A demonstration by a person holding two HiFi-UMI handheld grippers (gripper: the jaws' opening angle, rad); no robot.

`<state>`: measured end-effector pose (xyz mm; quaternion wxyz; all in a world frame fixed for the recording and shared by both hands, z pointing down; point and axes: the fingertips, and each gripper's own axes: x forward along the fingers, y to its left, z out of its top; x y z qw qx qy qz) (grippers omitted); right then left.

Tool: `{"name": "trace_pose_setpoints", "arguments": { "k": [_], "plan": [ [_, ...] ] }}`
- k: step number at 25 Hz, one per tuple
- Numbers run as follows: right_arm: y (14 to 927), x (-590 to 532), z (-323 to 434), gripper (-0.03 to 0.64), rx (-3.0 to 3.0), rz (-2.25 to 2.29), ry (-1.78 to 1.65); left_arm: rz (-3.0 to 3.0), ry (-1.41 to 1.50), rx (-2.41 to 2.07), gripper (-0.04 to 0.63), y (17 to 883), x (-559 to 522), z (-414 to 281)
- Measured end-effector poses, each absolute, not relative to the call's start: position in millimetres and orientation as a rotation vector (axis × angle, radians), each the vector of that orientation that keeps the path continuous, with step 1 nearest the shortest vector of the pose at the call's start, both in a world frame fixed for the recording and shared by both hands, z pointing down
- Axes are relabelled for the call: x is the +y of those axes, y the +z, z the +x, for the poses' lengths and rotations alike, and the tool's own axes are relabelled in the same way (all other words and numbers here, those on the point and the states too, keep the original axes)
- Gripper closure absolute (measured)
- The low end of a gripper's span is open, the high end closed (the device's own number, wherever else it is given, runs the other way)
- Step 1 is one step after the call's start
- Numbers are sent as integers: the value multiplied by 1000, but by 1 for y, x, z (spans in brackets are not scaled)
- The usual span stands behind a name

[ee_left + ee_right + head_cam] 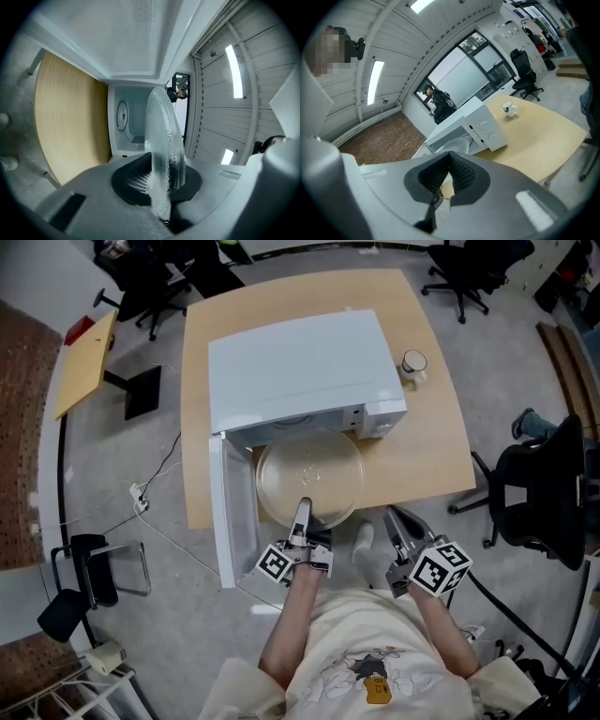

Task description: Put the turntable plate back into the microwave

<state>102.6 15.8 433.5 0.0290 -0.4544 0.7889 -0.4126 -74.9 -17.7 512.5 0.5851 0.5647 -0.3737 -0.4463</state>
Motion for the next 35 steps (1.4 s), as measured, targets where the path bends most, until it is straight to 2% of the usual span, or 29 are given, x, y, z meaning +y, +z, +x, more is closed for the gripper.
{"name": "trace_pose_setpoints", "arguments": {
  "k": [19,29,35],
  "plan": [
    [467,13,46,611,2562,-1287,-1438,1240,-1146,-1040,565,579,-195,-117],
    [479,-9,23,611,2533,-1248,-1506,1193,-1081,-1084,565,611,-240,-122],
    [512,-60,27,611,2413,-1266,-1559,1159,-1084,-1065,565,620,-246,-121]
  ]
}}
